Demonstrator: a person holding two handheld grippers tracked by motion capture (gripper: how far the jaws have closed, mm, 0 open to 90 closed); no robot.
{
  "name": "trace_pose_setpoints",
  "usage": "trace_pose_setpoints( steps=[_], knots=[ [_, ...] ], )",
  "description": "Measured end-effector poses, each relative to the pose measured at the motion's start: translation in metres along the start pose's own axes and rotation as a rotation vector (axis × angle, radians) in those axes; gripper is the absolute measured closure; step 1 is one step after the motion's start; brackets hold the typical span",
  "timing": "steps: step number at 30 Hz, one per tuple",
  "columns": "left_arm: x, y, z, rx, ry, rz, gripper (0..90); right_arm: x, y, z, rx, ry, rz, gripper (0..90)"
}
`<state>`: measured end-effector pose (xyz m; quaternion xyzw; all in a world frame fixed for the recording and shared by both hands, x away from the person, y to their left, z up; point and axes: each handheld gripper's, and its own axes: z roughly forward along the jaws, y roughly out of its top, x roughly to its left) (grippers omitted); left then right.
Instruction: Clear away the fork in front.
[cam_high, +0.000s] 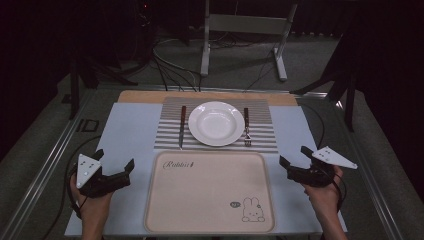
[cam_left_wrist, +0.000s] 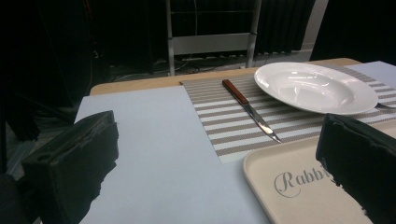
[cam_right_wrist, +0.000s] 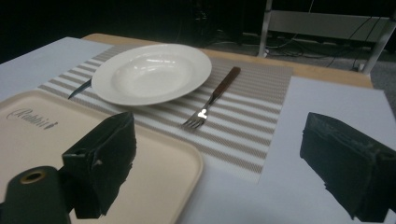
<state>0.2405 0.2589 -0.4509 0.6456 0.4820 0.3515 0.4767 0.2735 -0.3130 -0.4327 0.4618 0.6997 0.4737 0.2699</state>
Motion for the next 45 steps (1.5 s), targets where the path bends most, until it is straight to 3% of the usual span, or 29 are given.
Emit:
trace_pose_setpoints(
  steps=[15, 25, 31, 45],
  knots=[
    [-0.001, -0.004, 0.005, 0.014, 0.006, -0.002, 0.0, -0.007, 0.036, 0.014, -0.011, -0.018, -0.011, 10.5],
    [-0.002, -0.005, 0.006, 0.016, 0.008, -0.001, 0.0, -0.011, 0.054, 0.027, 0.013, -0.031, -0.030, 10.5],
    [-0.002, -0.005, 0.006, 0.017, 0.010, -0.003, 0.0, -0.015, 0.063, 0.037, 0.019, -0.022, -0.001, 10.5],
    [-0.002, -0.005, 0.006, 0.017, 0.015, 0.000, 0.0, -0.022, 0.079, 0.068, 0.073, -0.030, 0.015, 10.5]
  ],
)
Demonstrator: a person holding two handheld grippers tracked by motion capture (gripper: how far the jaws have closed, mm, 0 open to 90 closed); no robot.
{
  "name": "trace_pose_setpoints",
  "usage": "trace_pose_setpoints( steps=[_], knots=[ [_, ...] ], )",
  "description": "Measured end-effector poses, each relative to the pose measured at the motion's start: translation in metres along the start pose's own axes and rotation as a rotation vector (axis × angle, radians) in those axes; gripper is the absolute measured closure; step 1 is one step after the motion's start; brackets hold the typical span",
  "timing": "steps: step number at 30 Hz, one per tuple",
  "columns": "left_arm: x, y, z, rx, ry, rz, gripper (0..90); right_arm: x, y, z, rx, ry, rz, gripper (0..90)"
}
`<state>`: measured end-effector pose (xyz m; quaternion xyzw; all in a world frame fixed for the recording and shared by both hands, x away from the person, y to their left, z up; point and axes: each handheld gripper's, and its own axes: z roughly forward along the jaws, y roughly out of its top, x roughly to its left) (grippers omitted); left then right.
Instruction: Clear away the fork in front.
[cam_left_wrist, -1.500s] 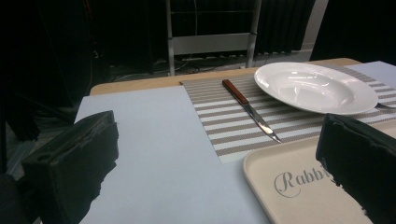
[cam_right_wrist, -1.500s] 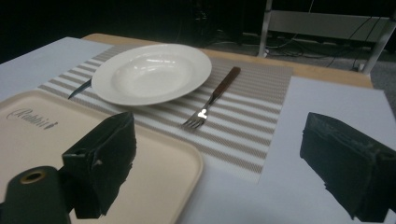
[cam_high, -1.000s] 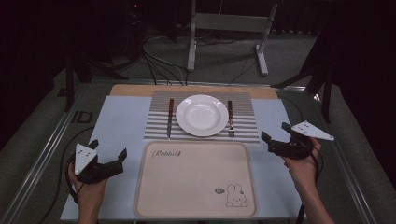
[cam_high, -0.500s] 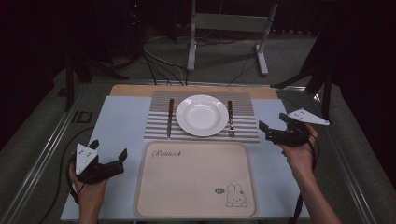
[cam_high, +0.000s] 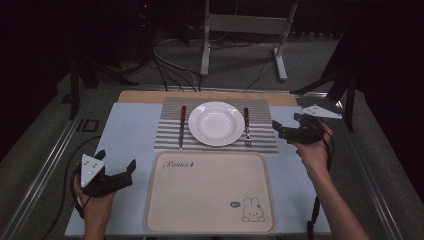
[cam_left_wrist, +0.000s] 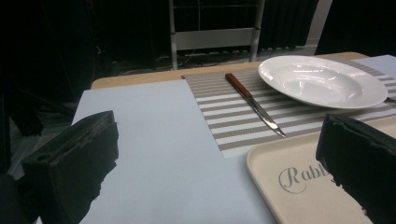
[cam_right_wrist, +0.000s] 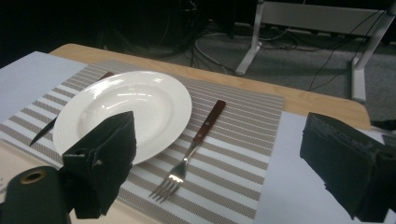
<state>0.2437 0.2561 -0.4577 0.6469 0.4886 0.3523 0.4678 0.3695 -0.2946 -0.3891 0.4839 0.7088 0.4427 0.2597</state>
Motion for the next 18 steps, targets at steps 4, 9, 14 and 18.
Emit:
trace_pose_setpoints(
  steps=[4, 9, 14, 18],
  knots=[
    [0.001, 0.000, 0.000, -0.001, 0.003, -0.001, 0.0, -0.003, 0.005, 0.008, 0.008, -0.007, 0.016, 10.5],
    [0.001, 0.000, 0.000, 0.001, 0.003, 0.000, 0.0, -0.006, 0.010, 0.016, 0.025, -0.021, 0.010, 10.5],
    [0.000, 0.000, 0.000, 0.003, 0.001, 0.004, 0.0, -0.007, 0.018, 0.025, 0.037, -0.038, -0.001, 10.5],
    [0.001, 0.000, 0.000, 0.001, 0.003, 0.002, 0.0, -0.008, 0.024, 0.034, 0.045, -0.047, 0.005, 10.5]
  ],
)
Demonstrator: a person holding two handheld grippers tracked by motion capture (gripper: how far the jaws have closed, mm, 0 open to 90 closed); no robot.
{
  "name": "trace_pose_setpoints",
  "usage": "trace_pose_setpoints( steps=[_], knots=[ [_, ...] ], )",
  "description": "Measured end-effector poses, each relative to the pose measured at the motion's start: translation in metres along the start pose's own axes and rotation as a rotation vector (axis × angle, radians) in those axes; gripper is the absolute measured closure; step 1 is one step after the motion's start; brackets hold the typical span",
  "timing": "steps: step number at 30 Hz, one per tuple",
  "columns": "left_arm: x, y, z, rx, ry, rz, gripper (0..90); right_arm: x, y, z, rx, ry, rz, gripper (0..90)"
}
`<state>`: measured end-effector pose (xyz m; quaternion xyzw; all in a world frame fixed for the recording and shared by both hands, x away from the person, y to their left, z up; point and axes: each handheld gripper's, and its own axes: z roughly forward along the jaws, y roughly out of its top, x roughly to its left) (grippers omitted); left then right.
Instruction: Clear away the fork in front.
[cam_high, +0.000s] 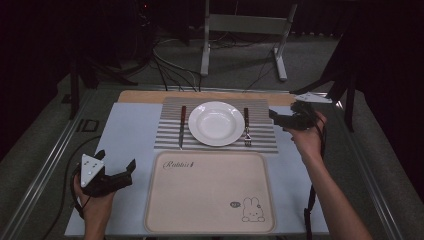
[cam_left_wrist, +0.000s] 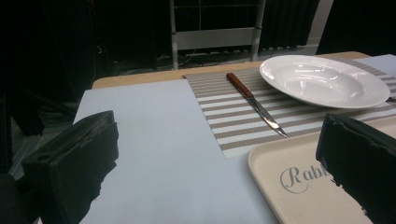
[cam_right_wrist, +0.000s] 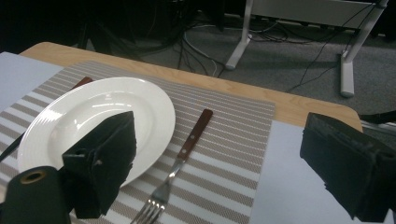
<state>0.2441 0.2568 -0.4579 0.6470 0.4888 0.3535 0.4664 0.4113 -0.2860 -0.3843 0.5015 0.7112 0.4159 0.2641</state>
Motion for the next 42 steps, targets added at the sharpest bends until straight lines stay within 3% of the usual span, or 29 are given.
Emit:
trace_pose_setpoints(
  steps=[9, 18, 23, 26, 33, 42],
  knots=[
    [0.001, 0.000, 0.000, -0.002, 0.001, -0.001, 0.0, 0.003, 0.008, 0.020, 0.020, -0.009, 0.000, 10.5],
    [0.002, 0.000, 0.000, -0.002, 0.003, -0.002, 0.0, 0.006, 0.004, 0.045, 0.045, -0.012, -0.001, 10.7],
    [0.003, 0.000, 0.000, -0.003, 0.005, -0.005, 0.0, 0.008, -0.002, 0.063, 0.069, -0.023, 0.003, 10.7],
    [0.003, 0.000, 0.000, -0.004, 0.006, -0.007, 0.0, 0.009, -0.009, 0.074, 0.086, -0.020, 0.035, 10.7],
    [0.003, 0.000, 0.000, -0.005, 0.005, -0.007, 0.0, 0.013, -0.022, 0.096, 0.132, -0.020, 0.058, 10.8],
    [0.004, -0.001, 0.000, -0.004, 0.007, -0.005, 0.0, 0.017, -0.032, 0.118, 0.169, -0.023, 0.076, 10.9]
  ],
)
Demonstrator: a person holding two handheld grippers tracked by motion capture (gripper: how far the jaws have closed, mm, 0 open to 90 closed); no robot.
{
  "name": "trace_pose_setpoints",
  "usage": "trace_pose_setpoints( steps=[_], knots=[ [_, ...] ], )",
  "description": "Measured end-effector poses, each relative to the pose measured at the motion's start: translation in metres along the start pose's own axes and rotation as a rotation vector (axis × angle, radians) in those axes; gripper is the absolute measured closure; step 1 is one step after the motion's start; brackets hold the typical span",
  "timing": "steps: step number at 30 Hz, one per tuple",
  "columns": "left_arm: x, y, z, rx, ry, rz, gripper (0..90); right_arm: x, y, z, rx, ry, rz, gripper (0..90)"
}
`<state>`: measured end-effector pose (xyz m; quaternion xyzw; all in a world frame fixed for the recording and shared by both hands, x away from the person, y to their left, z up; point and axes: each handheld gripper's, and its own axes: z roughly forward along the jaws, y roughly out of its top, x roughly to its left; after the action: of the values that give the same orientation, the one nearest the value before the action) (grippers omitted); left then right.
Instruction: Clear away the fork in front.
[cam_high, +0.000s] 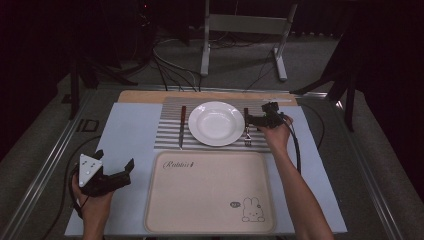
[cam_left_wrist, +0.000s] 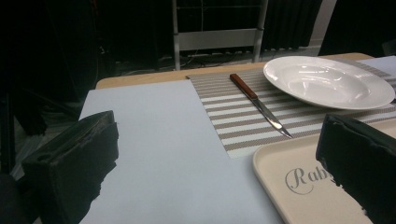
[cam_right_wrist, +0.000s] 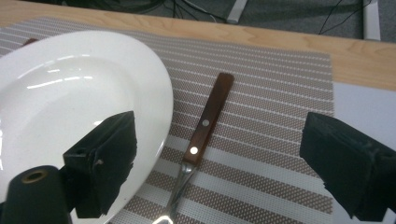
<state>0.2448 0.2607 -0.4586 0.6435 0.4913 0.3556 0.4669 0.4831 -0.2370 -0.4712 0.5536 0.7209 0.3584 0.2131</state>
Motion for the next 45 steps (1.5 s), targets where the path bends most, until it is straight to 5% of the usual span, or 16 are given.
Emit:
trace_pose_setpoints(
  steps=[14, 28, 30, 34, 37, 45],
  knots=[
    [0.001, -0.001, -0.001, 0.000, 0.000, -0.002, 0.0, -0.002, -0.010, 0.025, 0.069, -0.020, 0.032, 17.1],
    [0.001, -0.001, -0.002, 0.001, 0.001, -0.002, 0.0, -0.007, -0.019, 0.044, 0.106, -0.015, 0.116, 25.9],
    [0.001, -0.001, -0.002, 0.002, 0.002, -0.003, 0.0, -0.009, -0.020, 0.046, 0.122, -0.043, 0.123, 29.9],
    [0.001, -0.002, -0.001, 0.005, 0.003, -0.004, 0.0, -0.011, -0.021, 0.048, 0.113, -0.002, 0.162, 29.5],
    [0.001, -0.002, -0.001, 0.004, 0.001, -0.004, 0.0, -0.007, -0.021, 0.050, 0.119, -0.032, 0.130, 31.6],
    [0.000, -0.002, 0.000, 0.011, -0.002, 0.007, 0.0, -0.007, -0.022, 0.043, 0.151, -0.110, 0.035, 66.8]
  ],
)
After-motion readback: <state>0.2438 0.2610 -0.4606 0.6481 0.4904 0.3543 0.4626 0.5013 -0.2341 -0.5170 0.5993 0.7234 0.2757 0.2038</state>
